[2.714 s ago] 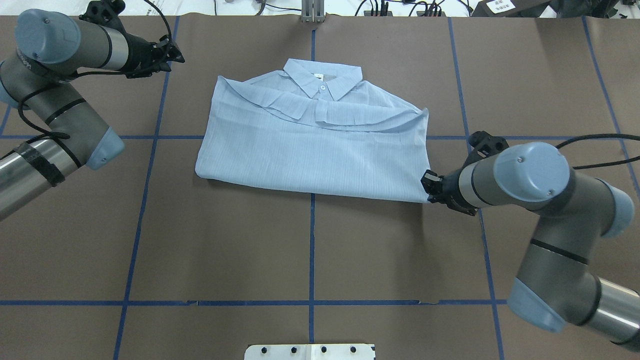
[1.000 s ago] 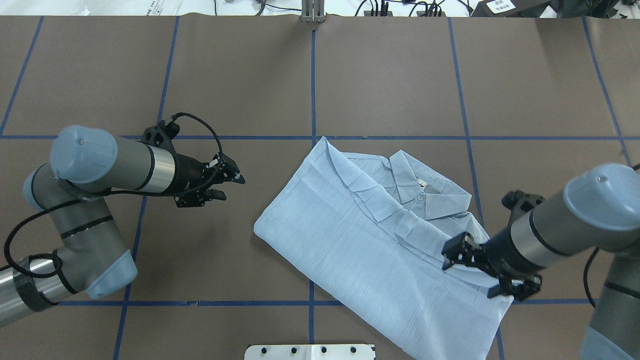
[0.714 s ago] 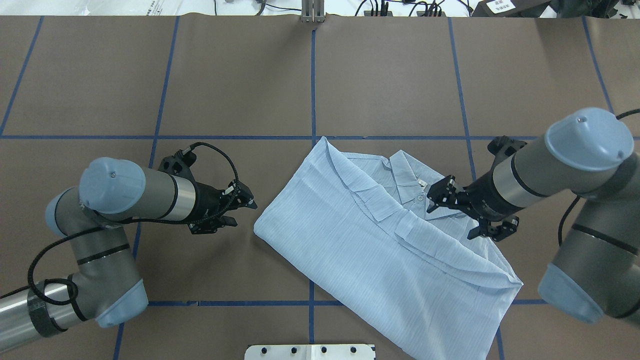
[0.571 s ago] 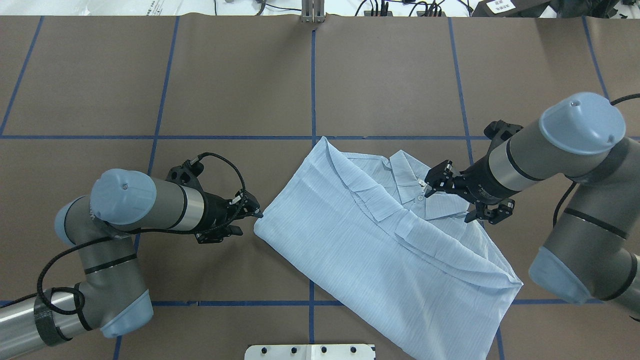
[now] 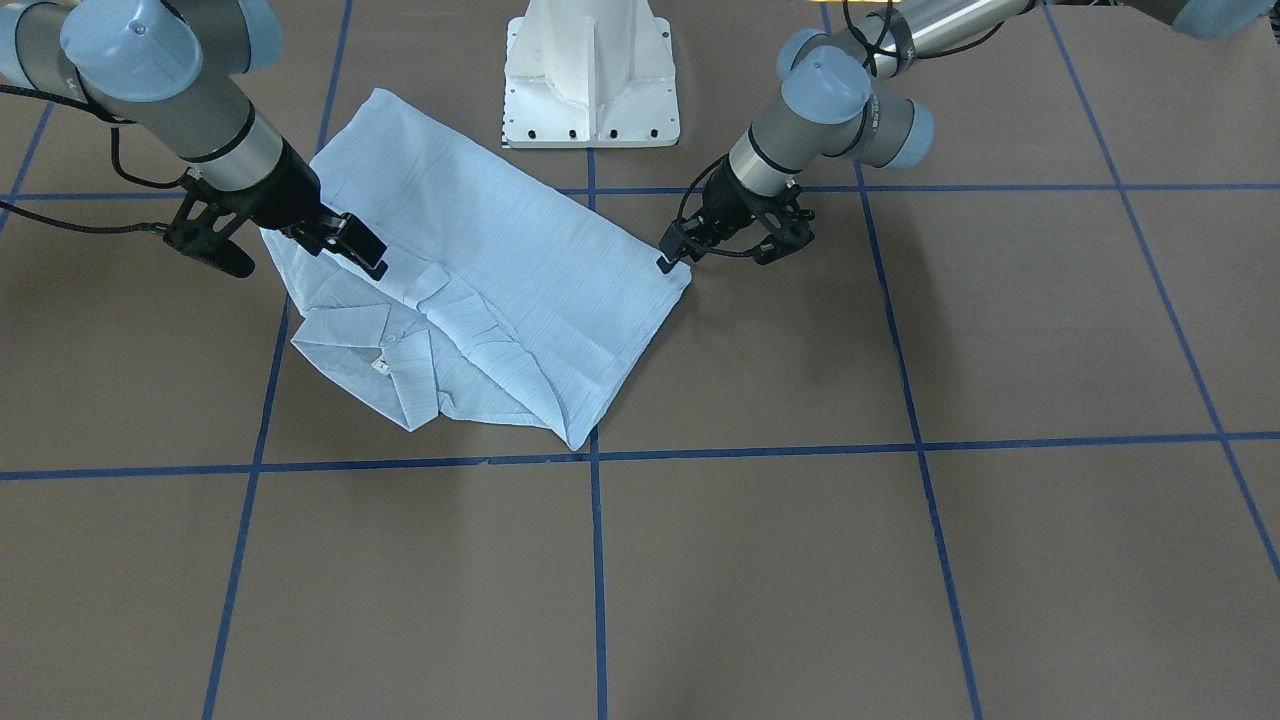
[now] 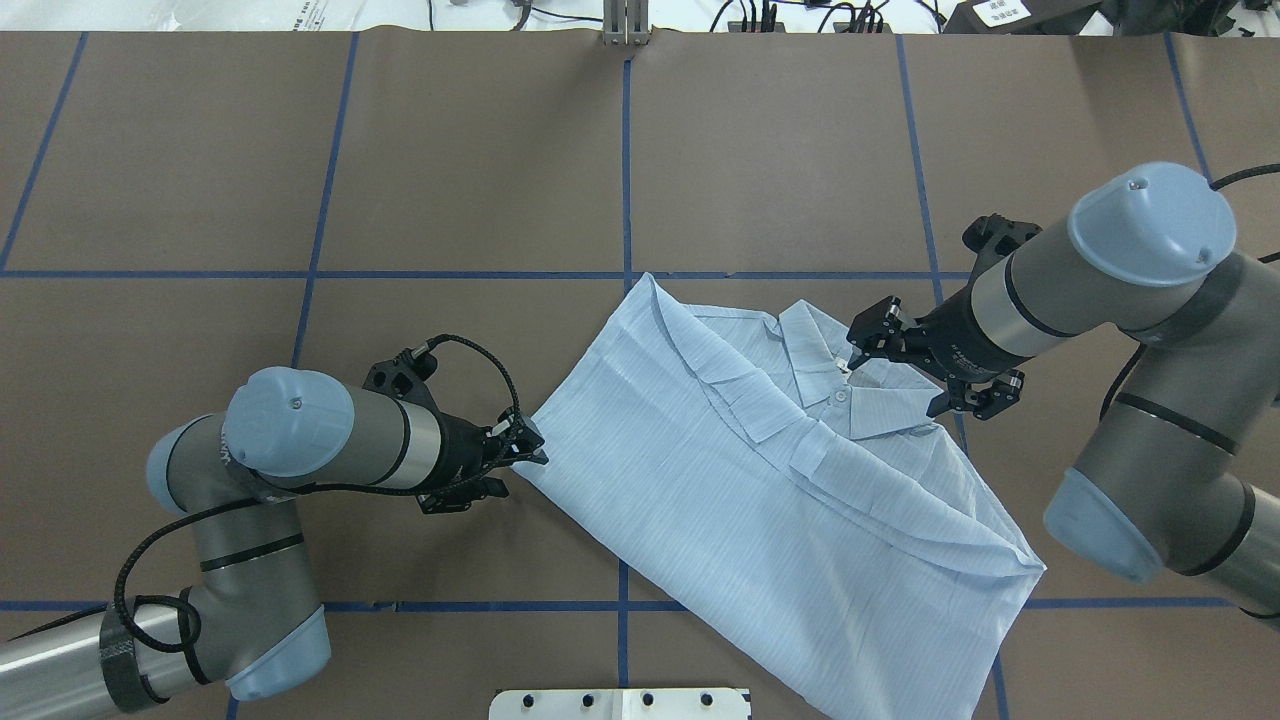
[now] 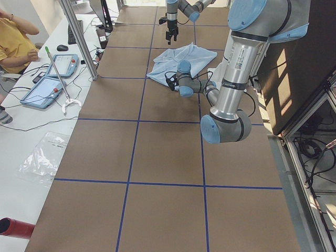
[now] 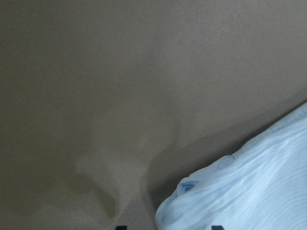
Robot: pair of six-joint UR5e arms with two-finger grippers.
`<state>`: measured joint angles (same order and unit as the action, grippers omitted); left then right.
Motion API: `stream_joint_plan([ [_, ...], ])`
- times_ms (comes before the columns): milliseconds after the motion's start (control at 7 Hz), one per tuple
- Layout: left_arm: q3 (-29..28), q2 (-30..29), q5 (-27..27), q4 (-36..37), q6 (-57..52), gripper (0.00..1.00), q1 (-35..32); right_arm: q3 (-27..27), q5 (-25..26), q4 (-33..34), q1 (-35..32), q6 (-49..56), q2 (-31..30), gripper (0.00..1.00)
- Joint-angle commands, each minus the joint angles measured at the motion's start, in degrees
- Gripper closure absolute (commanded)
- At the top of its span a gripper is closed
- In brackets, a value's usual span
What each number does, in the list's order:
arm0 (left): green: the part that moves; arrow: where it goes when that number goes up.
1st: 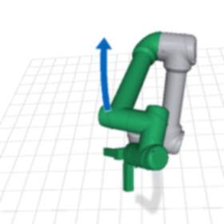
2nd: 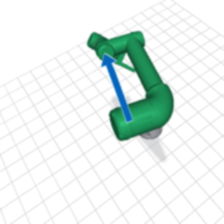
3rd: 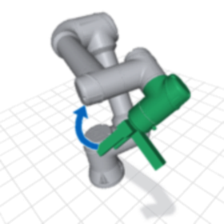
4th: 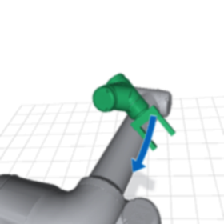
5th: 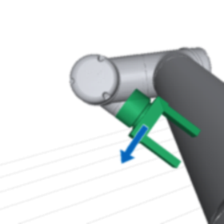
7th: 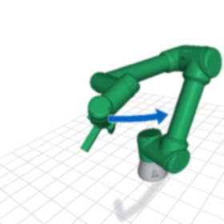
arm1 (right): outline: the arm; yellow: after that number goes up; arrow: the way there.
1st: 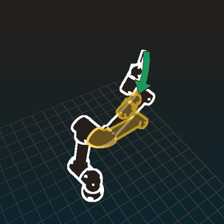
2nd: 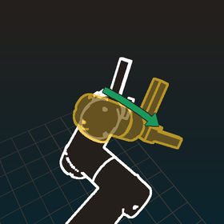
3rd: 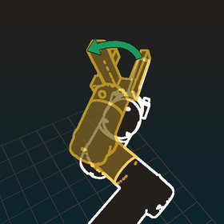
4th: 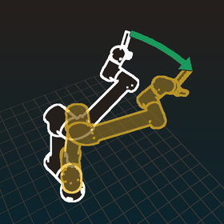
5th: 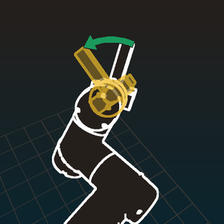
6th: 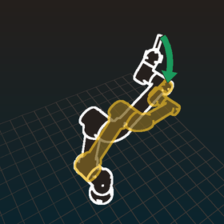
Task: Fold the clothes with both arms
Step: 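Grasp the folded shirt's edges with both grippers, then rotate the shirt upright with both grippers, left pulling its edge farther away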
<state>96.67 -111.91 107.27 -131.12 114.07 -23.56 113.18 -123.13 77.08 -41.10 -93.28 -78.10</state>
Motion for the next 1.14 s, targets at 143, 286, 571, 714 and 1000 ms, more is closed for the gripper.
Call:
stream_joint_plan([
  [143, -0.08, -0.41, -2.59, 0.51, 0.01, 0.99, 0.18, -0.16, -0.01, 0.00, -0.04, 0.03, 0.06, 0.00],
  [286, 0.10, -0.50, -2.68, 0.69, -0.16, 1.00, 0.09, -0.24, -0.01, 0.00, -0.04, -0.06, 0.06, 0.00],
  [571, 0.10, -0.59, -2.68, 0.78, -7.75, 1.00, -4.89, -0.15, -0.01, 0.00, -0.12, -0.14, 0.06, 0.00],
  [714, -0.51, -1.02, -2.59, 0.78, -13.81, 1.00, -8.66, -0.24, -0.01, 0.00, -0.12, -0.06, -0.03, 0.00],
  [1000, -13.43, -10.01, -2.50, 0.09, -19.47, 1.00, -16.22, -0.16, -0.09, 0.00, -0.12, -0.23, 0.06, 0.00],
])
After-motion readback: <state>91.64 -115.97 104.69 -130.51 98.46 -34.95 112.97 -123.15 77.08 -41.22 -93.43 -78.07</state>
